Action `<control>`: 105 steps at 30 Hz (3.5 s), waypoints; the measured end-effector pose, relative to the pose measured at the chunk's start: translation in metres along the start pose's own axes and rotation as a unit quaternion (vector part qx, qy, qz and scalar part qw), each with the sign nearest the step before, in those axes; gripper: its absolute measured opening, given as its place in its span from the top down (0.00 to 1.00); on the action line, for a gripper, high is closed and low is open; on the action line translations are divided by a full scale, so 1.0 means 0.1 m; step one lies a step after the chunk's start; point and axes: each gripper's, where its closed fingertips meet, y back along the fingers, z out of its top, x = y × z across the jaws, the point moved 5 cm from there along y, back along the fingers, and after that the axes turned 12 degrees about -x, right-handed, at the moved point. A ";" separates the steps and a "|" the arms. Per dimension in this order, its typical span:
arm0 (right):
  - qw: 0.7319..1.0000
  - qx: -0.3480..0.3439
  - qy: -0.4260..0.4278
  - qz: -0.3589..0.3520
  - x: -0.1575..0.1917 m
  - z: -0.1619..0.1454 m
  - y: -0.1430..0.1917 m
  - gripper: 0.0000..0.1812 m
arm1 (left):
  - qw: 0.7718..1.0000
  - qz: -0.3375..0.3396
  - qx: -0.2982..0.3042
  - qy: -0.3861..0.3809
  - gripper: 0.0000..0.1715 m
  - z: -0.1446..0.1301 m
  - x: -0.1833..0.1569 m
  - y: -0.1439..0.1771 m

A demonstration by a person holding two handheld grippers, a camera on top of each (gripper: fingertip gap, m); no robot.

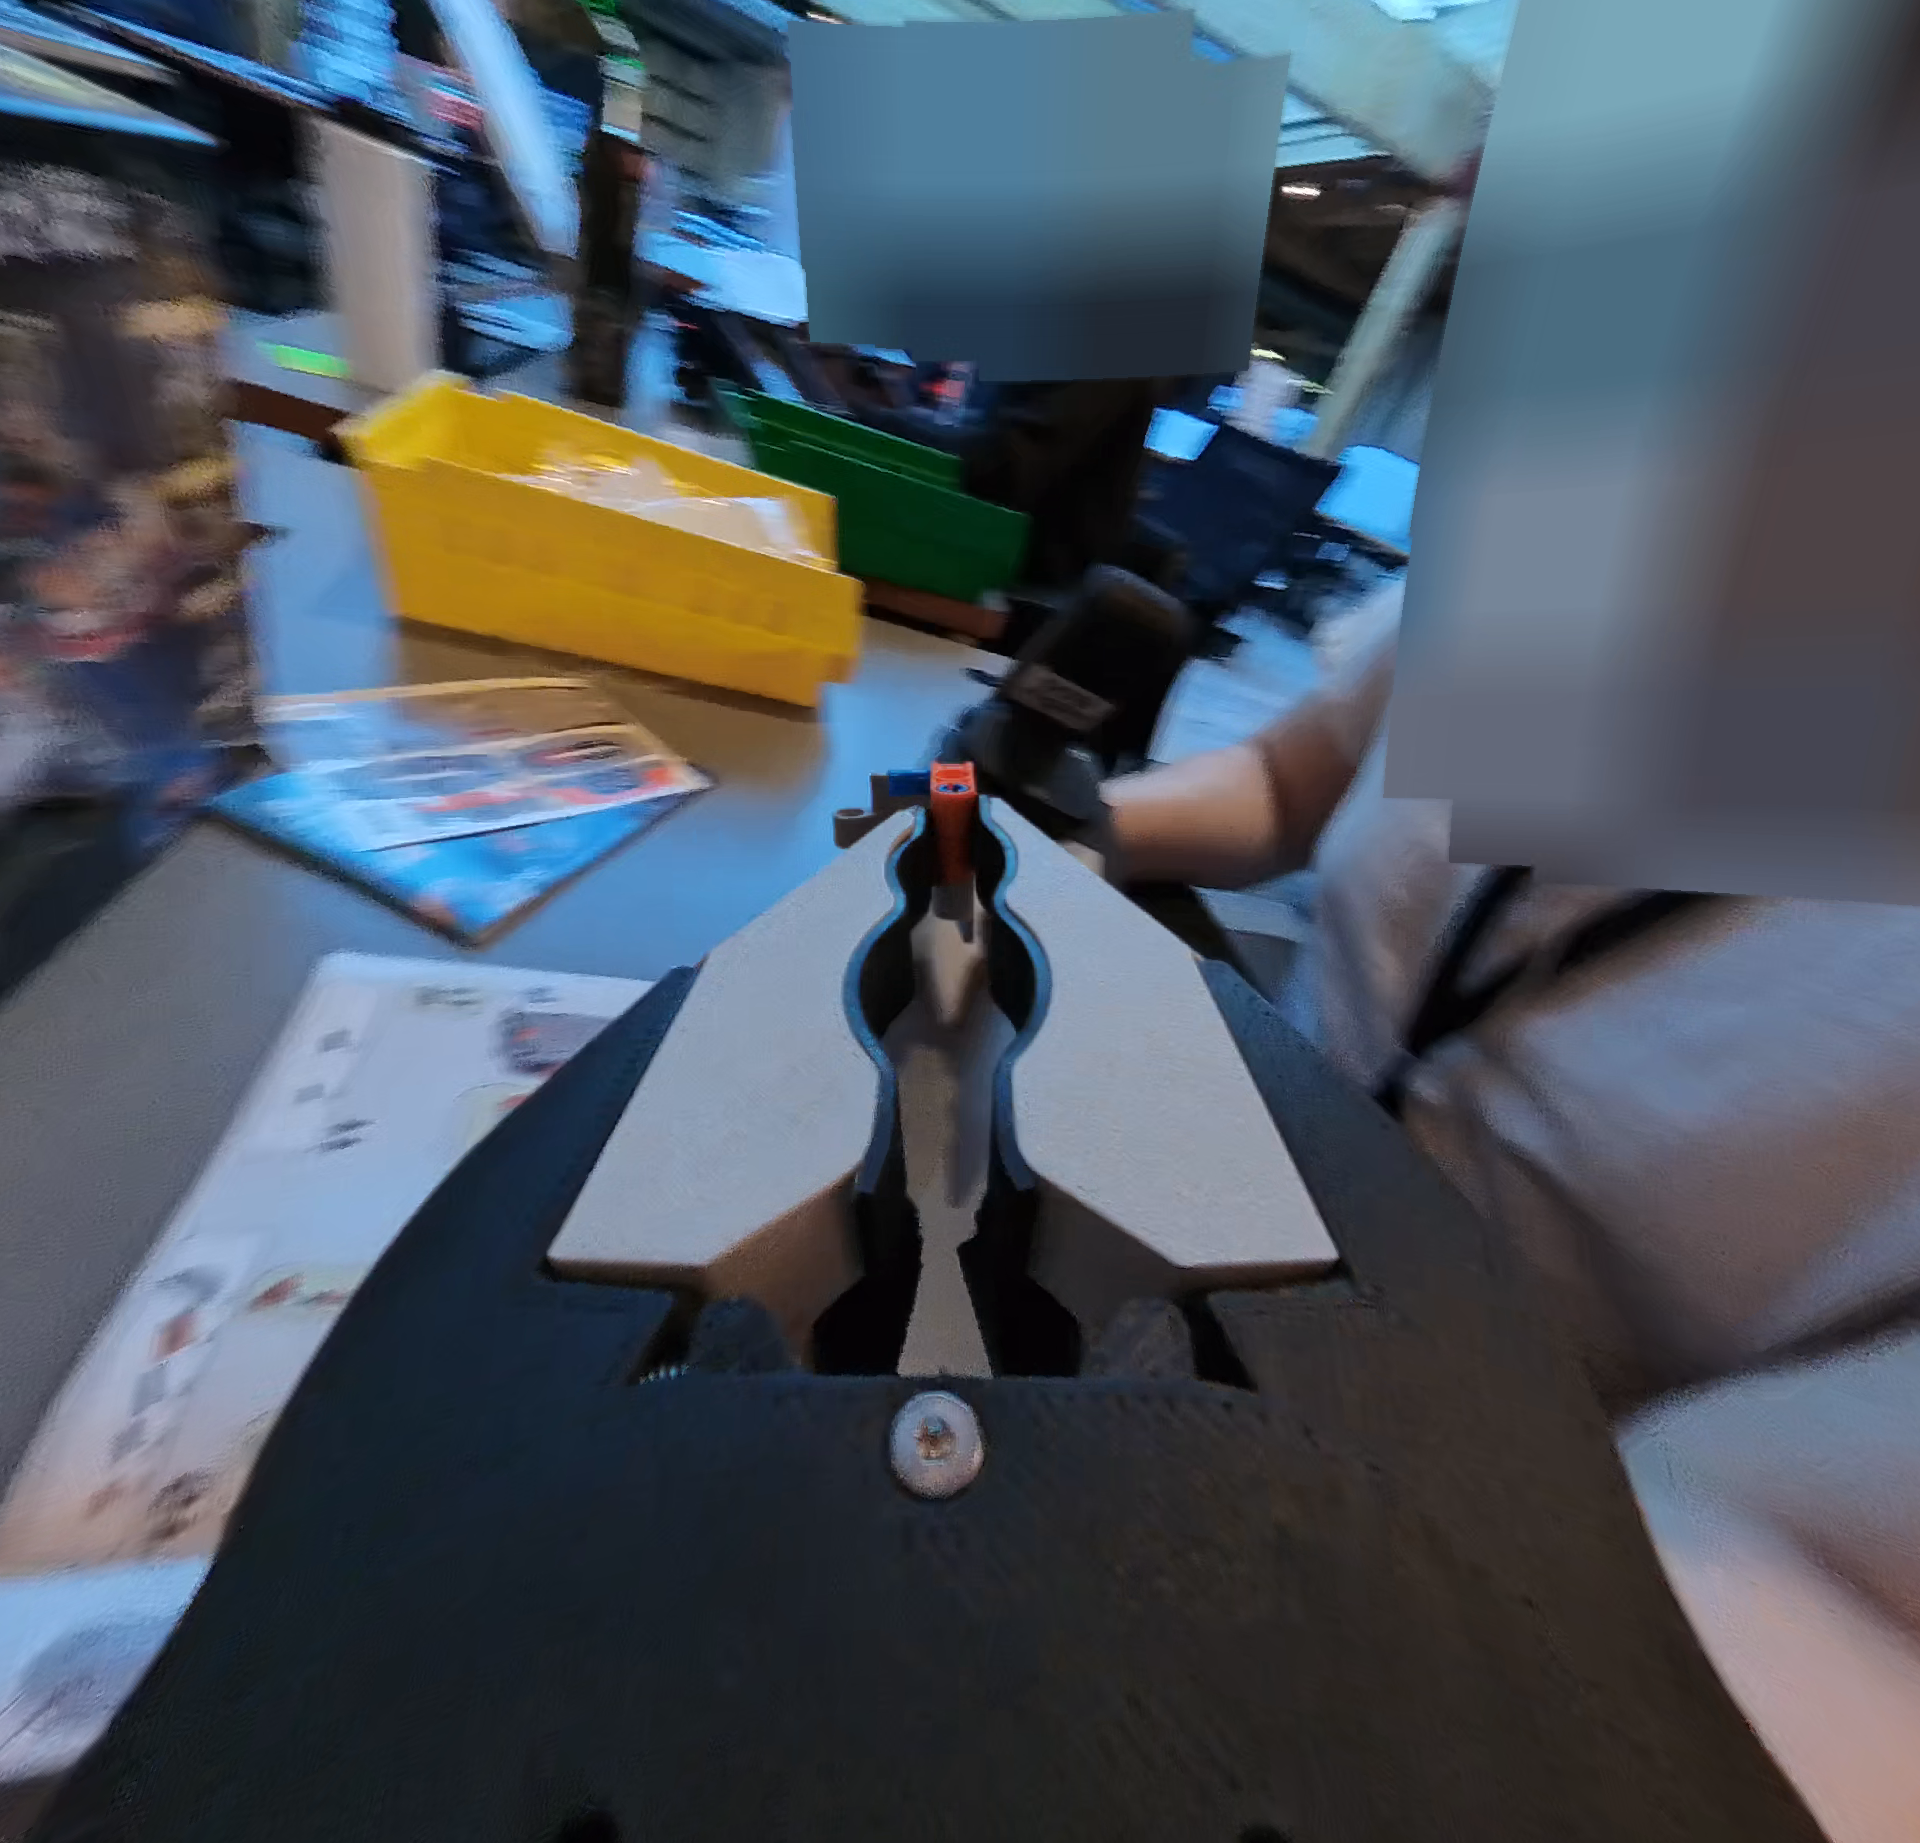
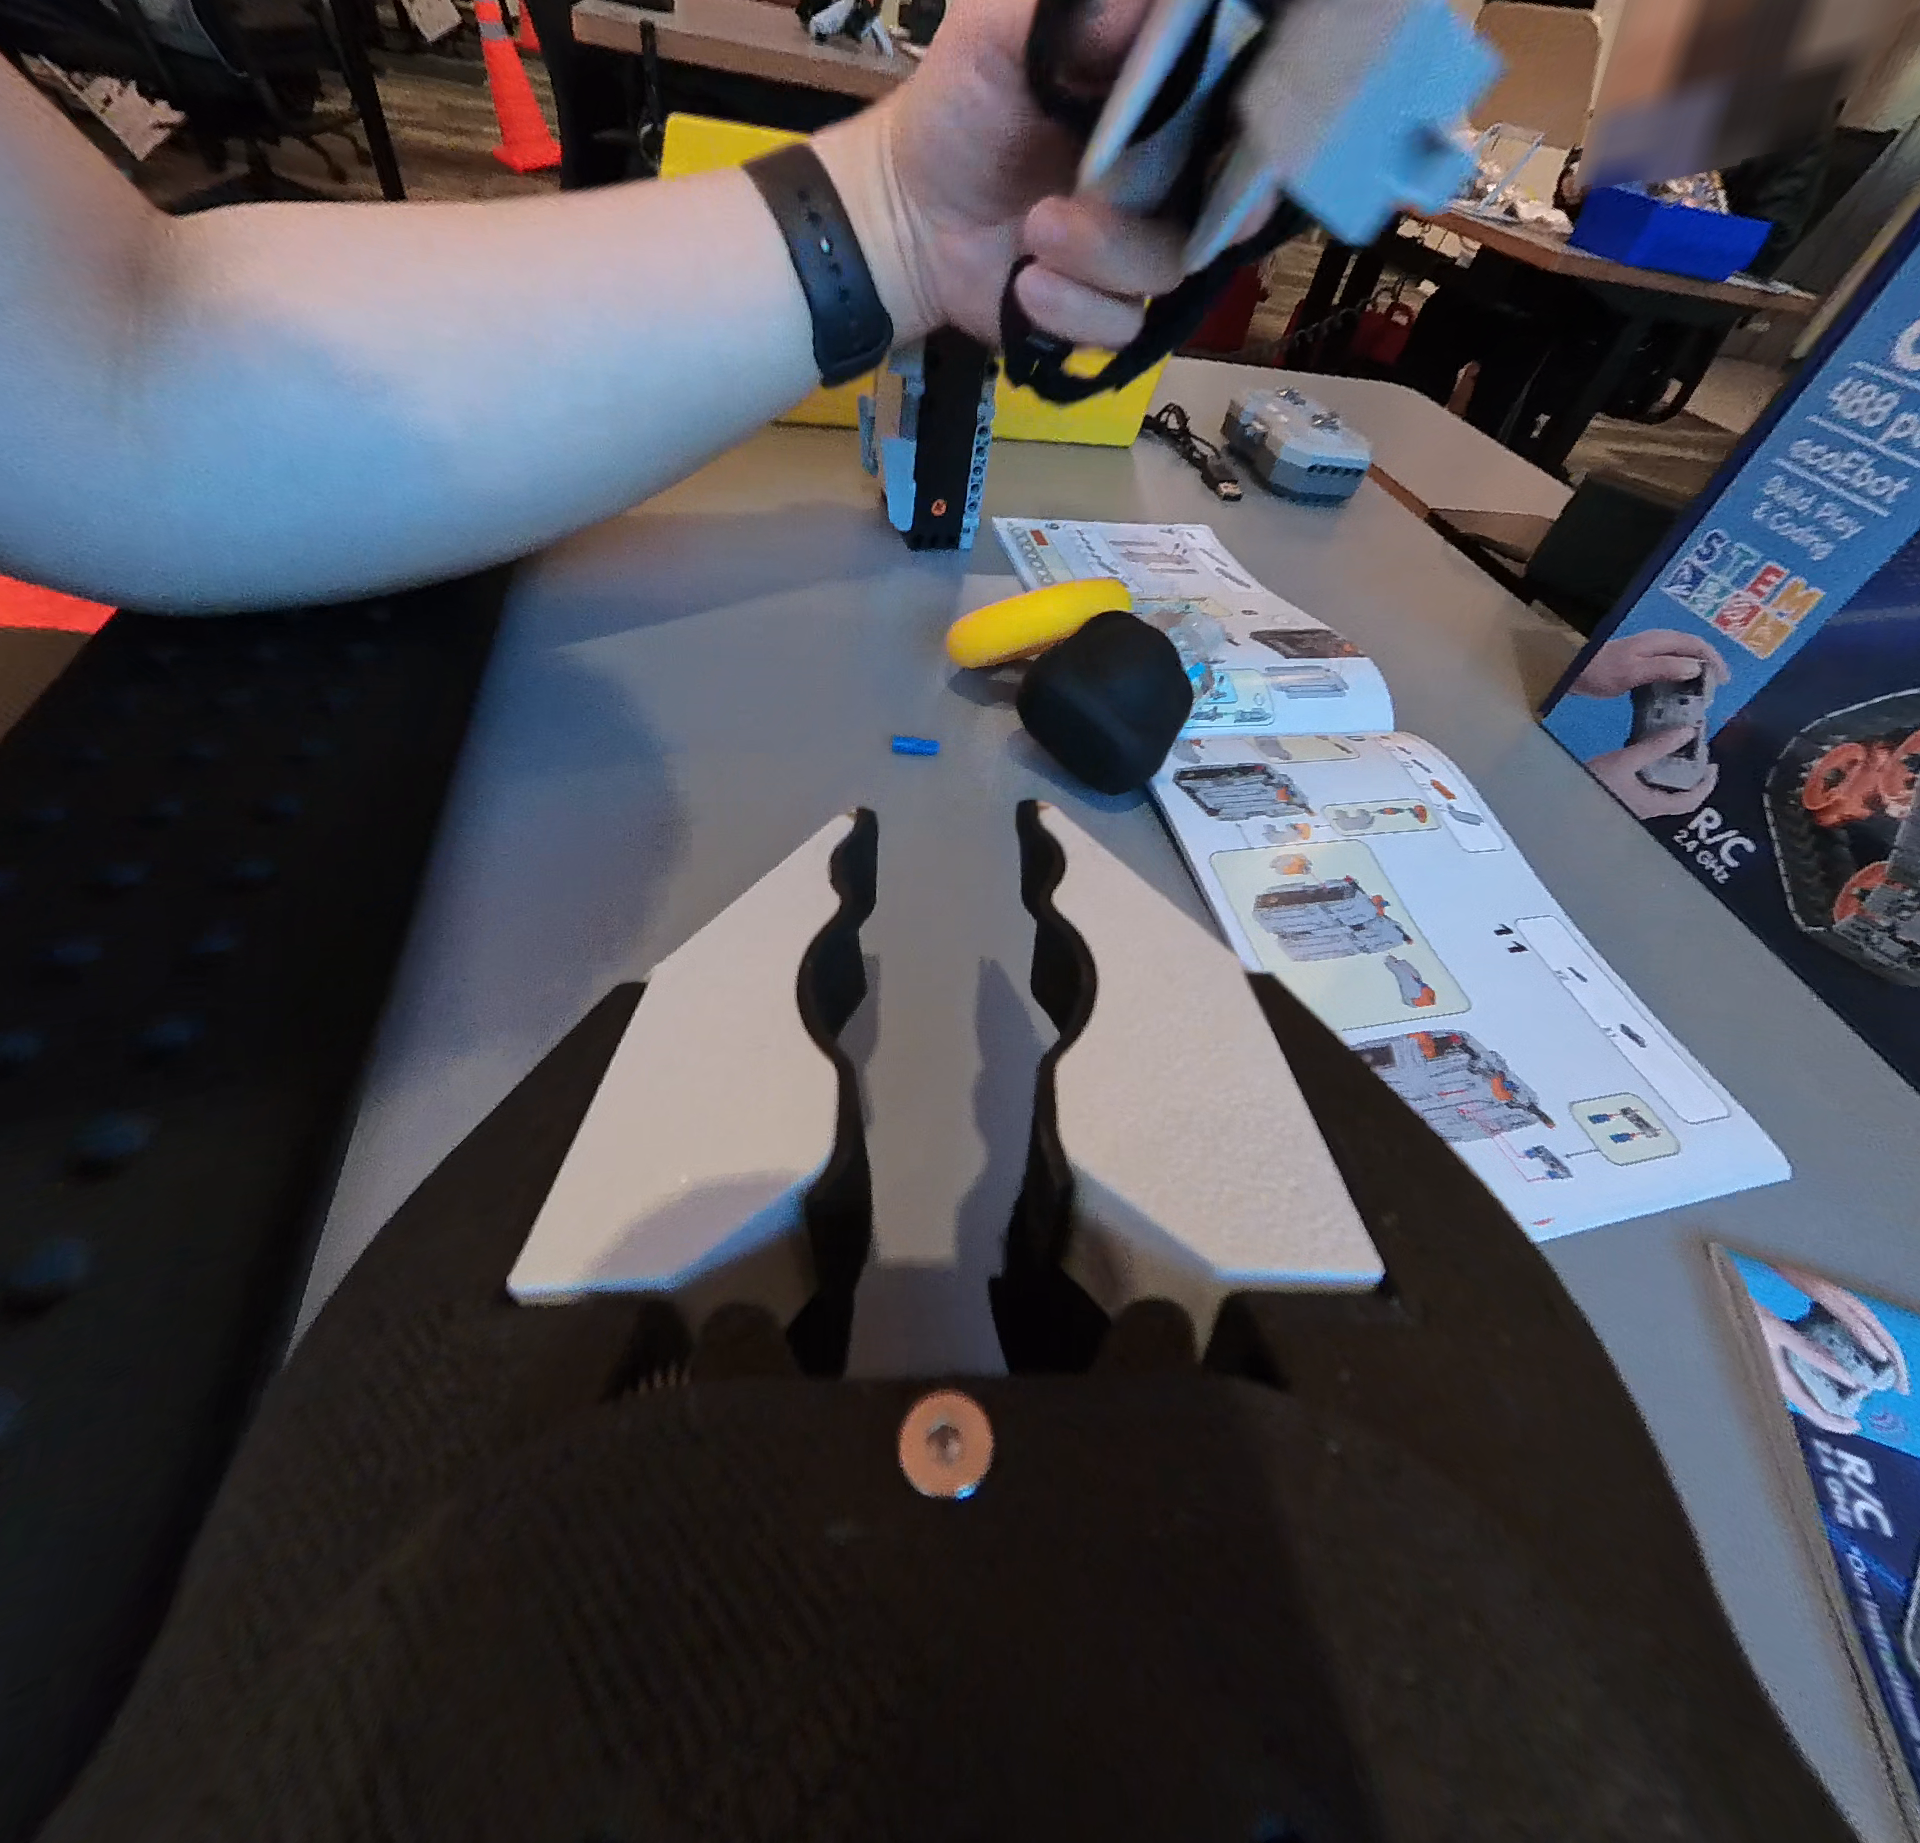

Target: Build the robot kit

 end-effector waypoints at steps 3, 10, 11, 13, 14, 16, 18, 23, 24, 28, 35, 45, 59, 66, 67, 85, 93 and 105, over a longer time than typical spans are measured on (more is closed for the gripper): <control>0.999 0.035 -0.008 -0.011 -0.04 -0.10 -0.03 0.86 | 0.998 0.045 -0.020 -0.036 0.97 0.11 -0.02 0.00; 0.998 0.043 -0.034 -0.027 -0.13 -0.14 0.03 0.86 | 0.998 0.054 -0.001 -0.018 0.97 -0.01 0.08 -0.07; 0.998 0.043 -0.035 -0.031 -0.15 -0.15 0.04 0.86 | 0.999 0.048 -0.009 -0.006 0.97 -0.02 0.09 -0.07; 0.997 0.047 -0.039 -0.042 -0.18 -0.16 0.06 0.86 | 0.999 0.049 -0.018 0.001 0.97 -0.04 0.12 -0.06; 0.997 0.049 -0.040 -0.045 -0.20 -0.18 0.06 0.86 | 0.998 0.053 -0.017 -0.001 0.98 -0.04 0.13 -0.05; 0.997 0.052 -0.042 -0.049 -0.22 -0.19 0.07 0.87 | 0.998 0.060 -0.014 0.002 0.97 -0.06 0.14 -0.04; 0.996 0.054 -0.041 -0.052 -0.23 -0.19 0.07 0.87 | 0.997 0.070 -0.017 0.007 0.97 -0.06 0.17 -0.02; 0.996 0.046 -0.022 -0.068 -0.27 -0.18 0.08 0.92 | 0.997 0.074 -0.027 0.023 0.97 -0.06 0.19 0.02; 0.997 0.040 -0.016 -0.071 -0.28 -0.16 0.07 0.93 | 0.996 0.075 -0.032 0.022 0.97 -0.04 0.18 0.03; 0.992 0.044 0.054 -0.104 -0.37 -0.01 -0.03 0.91 | 0.996 0.069 -0.051 0.029 0.97 0.02 0.15 0.08; 0.960 0.096 0.245 -0.092 -0.71 0.70 -0.54 0.79 | 0.992 0.085 -0.060 0.064 0.97 0.01 0.21 0.12; 0.954 0.178 0.238 -0.024 -0.96 0.68 -0.57 0.74 | 0.984 0.026 -0.131 0.118 0.98 0.12 0.22 0.17; 0.965 0.043 0.252 -0.061 -0.83 0.95 -0.65 0.78 | 0.983 0.024 -0.107 0.146 0.98 0.03 0.22 0.08; 0.960 0.037 0.273 -0.053 -0.80 0.94 -0.63 0.84 | 0.982 -0.007 -0.114 0.153 0.98 0.04 0.17 0.09; 0.959 0.034 0.276 -0.052 -0.80 0.95 -0.62 0.83 | 0.979 -0.029 -0.129 0.154 0.97 0.08 0.13 0.11; 0.968 0.018 0.248 -0.041 -0.88 1.00 -0.40 0.80 | 0.978 -0.093 -0.136 0.124 0.97 0.14 -0.12 0.14; 0.969 0.027 0.244 -0.027 -0.85 0.96 -0.42 0.79 | 0.979 -0.089 -0.134 0.126 0.97 0.13 -0.11 0.14; 0.965 0.018 0.261 -0.028 -0.82 0.99 -0.45 0.78 | 0.981 -0.071 -0.125 0.130 0.97 0.09 -0.06 0.12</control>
